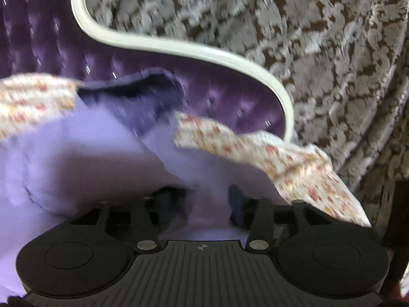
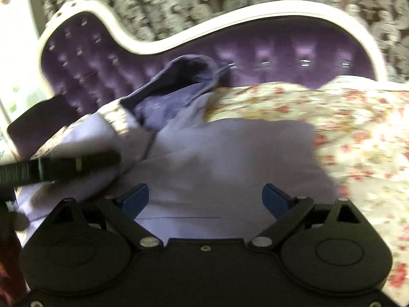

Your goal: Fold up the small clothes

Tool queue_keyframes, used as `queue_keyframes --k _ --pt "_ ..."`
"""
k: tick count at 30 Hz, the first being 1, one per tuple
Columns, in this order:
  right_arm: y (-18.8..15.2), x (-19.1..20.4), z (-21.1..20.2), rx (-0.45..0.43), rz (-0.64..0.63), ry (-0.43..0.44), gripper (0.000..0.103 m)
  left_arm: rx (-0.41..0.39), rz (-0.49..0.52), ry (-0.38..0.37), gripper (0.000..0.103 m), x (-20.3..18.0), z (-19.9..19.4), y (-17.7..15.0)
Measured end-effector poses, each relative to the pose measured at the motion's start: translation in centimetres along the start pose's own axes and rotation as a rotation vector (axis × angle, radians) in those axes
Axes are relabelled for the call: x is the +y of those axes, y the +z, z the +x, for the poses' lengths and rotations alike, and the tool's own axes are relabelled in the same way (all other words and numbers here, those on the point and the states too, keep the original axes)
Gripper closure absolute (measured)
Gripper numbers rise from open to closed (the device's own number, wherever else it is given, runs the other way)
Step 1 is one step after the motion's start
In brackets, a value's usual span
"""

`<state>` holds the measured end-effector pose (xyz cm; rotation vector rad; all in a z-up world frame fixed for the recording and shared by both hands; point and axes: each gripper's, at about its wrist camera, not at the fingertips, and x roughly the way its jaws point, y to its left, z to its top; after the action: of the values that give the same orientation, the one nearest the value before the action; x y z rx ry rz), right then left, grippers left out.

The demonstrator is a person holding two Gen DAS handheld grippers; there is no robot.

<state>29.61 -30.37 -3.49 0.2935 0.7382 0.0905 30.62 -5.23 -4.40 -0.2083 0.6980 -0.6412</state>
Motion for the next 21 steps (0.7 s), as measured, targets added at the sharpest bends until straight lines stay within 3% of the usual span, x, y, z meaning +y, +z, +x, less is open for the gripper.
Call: queue_keyframes --k 3,8,15,21 --pt "0.7 -1.3 -0.6 -0.015 0.025 -0.017 0.007 0.016 -0.039 -0.039 0.031 0.5 0.1 -1.5" --pt "1.4 -1.2 -1.1 -0.032 0.013 -0.028 0.007 0.034 -0.067 -0.034 0.028 0.9 -0.2 -3.3" --pt "2.0 0.6 -2.5 -0.052 -0.066 0.022 0.007 0.032 -0.024 -0.029 0.016 0.2 -3.3 -5.2" --pt "1.9 4.7 -2.8 -0.069 -0.237 0.072 0.007 -0.069 0.009 0.105 0.016 1.1 -8.8 -6.4"
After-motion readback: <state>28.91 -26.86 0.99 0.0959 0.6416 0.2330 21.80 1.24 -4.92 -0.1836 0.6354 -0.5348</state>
